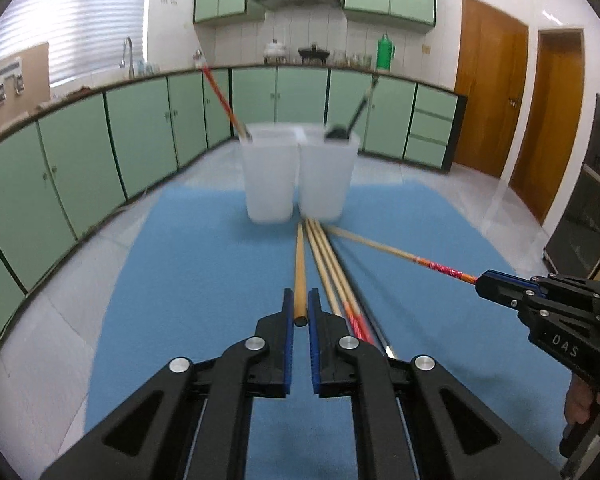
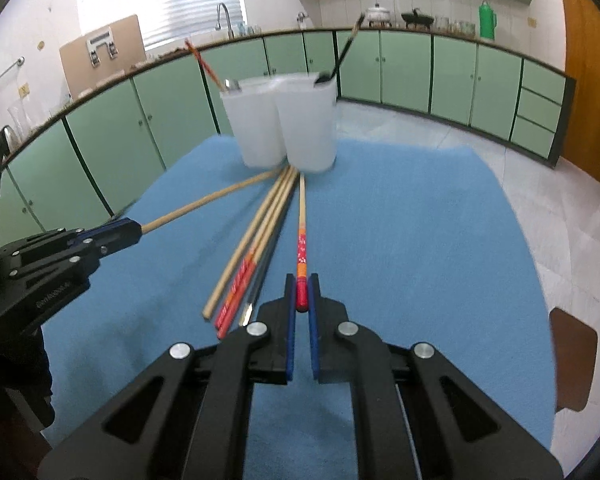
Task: Organize utensils
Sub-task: 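Lift both held chopsticks and carry them upright over the white holder, then open both tools to drop the chopsticks into the white holder, then move both open tools back down over the chopsticks on the mat, then close the right tool on the black chopstick while the left tool grasps a plain wooden chopstick, then lift both chopsticks and carry them upright into the white holder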
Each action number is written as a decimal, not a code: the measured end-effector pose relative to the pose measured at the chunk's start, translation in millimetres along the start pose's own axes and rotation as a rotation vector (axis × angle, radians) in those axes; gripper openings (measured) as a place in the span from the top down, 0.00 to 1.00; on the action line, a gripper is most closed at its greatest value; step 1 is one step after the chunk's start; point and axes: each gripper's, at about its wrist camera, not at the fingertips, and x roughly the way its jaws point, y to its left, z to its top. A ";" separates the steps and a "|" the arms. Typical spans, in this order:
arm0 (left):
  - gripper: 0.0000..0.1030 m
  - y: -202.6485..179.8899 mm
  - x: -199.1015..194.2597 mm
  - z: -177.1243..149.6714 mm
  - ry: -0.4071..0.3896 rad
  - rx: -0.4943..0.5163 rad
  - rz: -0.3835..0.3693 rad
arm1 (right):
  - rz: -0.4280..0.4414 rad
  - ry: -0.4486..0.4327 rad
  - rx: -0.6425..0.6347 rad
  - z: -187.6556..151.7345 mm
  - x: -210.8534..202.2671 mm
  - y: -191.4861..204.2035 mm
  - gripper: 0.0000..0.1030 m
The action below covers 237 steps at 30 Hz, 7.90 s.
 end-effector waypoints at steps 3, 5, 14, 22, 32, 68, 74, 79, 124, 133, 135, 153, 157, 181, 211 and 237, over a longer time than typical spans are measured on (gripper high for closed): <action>0.93 3.2 -12.6 16.6 -0.054 0.005 0.001 | 0.008 -0.049 0.006 18.9 -14.8 -3.1 0.95; 0.93 5.9 -18.9 28.8 -0.088 0.007 0.000 | 0.020 -0.079 0.010 33.8 -22.8 -6.3 0.95; 0.94 10.6 -26.5 81.1 -0.173 0.029 -0.022 | 0.052 -0.166 0.002 97.5 -41.9 -18.6 0.95; 0.94 15.7 -16.9 122.3 -0.196 0.061 -0.063 | 0.076 -0.145 -0.044 152.7 -29.9 -21.2 0.95; 0.94 3.6 -24.8 157.7 -0.276 0.109 -0.089 | 0.098 -0.209 -0.110 206.1 -41.7 -17.3 0.95; 0.74 37.1 80.0 224.0 -0.335 0.042 -0.048 | 0.061 -0.194 -0.083 274.3 59.8 -27.5 0.87; 0.53 30.6 44.4 212.9 -0.376 0.050 -0.027 | 0.024 -0.276 -0.056 263.6 25.8 -34.0 0.57; 0.36 25.0 19.8 184.8 -0.368 0.038 -0.001 | -0.026 -0.337 -0.060 233.6 -2.5 -36.9 0.30; 0.19 40.4 45.8 -69.9 0.164 -0.066 0.082 | -0.099 0.111 0.030 -37.7 57.9 25.4 0.06; 0.19 41.3 48.1 -65.5 0.166 -0.078 0.082 | -0.090 0.152 -0.003 -44.3 63.1 36.9 0.31; 0.19 41.4 47.4 -66.2 0.166 -0.078 0.082 | -0.091 0.159 -0.011 -44.5 64.9 39.4 0.37; 0.19 27.0 47.3 -67.4 0.171 -0.047 0.044 | -0.034 0.175 -0.024 -42.8 66.5 46.0 0.93; 0.19 13.0 49.9 -67.4 0.182 -0.037 0.009 | -0.052 0.171 0.004 -42.8 62.8 36.1 0.94; 0.46 -20.7 73.7 -63.3 0.241 -0.021 0.044 | -0.095 0.158 0.090 -48.5 54.3 -14.5 0.94; 0.94 -13.8 23.8 -28.0 0.078 -0.024 0.009 | -0.094 0.091 0.036 -30.7 28.9 -10.6 0.94; 0.94 1.2 -30.8 103.4 -0.213 0.026 -0.068 | 0.018 -0.137 -0.054 135.6 -41.7 -16.3 0.94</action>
